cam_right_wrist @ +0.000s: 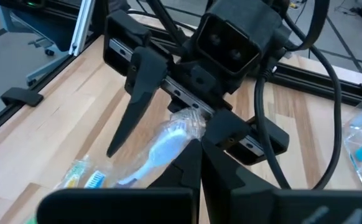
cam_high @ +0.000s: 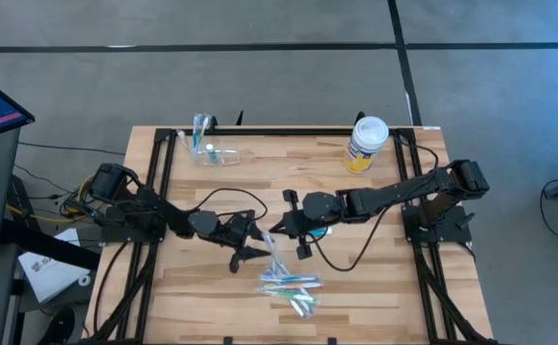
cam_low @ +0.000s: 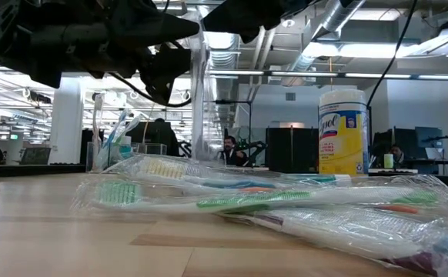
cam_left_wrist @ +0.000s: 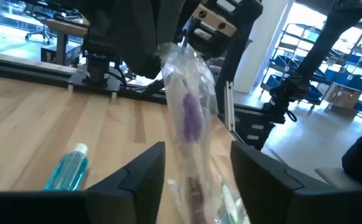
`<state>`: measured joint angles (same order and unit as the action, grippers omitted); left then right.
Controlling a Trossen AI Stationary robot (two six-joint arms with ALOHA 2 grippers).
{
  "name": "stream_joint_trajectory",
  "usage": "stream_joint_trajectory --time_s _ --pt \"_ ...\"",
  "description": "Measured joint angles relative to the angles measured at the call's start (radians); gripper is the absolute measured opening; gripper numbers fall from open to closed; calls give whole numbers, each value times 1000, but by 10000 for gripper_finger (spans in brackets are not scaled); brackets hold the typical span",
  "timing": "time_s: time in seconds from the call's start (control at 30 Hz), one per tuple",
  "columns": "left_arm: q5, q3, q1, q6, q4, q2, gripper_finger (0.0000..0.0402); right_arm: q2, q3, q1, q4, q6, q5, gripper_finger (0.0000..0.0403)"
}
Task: Pick & Place toothbrushing station
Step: Put the purple toothbrush into the transparent organizer
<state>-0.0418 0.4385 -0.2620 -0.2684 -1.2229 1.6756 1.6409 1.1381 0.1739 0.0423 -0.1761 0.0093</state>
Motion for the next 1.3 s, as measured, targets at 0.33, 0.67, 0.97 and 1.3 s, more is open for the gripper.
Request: stream_joint_trajectory --time_s 0.33,0.67,0.97,1.3 --pt "-41 0 15 1 -6 0 31 0 0 0 10 -8 0 0" --pt "-58 0 15 2 -6 0 7 0 0 0 0 -26 25 1" --pt "-64 -26 17 1 17 -22 6 -19 0 -15 -12 -26 34 48" --pt "-170 -129 46 26 188 -285 5 -59 0 -48 -37 0 74 55"
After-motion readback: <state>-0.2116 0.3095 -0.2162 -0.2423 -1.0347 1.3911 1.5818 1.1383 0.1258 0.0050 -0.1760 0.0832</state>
